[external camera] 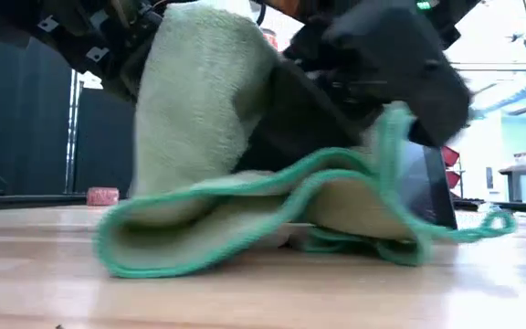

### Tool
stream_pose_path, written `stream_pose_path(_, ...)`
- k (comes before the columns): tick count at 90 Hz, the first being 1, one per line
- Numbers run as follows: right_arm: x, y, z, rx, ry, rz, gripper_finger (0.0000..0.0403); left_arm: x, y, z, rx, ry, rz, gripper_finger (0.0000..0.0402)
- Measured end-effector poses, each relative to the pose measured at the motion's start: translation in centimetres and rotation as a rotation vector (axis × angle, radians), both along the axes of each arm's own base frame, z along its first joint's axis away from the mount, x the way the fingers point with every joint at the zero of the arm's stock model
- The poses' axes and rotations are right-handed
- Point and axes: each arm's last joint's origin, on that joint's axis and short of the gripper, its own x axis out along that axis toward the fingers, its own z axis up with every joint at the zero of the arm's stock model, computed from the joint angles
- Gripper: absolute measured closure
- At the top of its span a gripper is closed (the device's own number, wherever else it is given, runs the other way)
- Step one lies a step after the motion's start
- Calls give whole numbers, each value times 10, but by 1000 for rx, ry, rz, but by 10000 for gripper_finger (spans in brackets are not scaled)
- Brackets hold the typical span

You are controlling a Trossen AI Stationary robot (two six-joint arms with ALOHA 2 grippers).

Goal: Apply microfiber cloth
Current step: Wipe the front of the tablet using the green microfiber cloth

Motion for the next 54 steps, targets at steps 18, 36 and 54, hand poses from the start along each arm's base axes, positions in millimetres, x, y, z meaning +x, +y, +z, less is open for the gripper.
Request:
stream_pose_path(18,-25,8,-4,-63,128,-55,403,0,-1,1,-1,-1,-13,386)
stream_pose_path(36,-56,8,10,-90,263,-137,403,0,-1,0,-5,5,-15,386)
stream_pose_path(54,-92,2,36,-144,377,-244,403,-1,-2,-1,-16,13,-21,386)
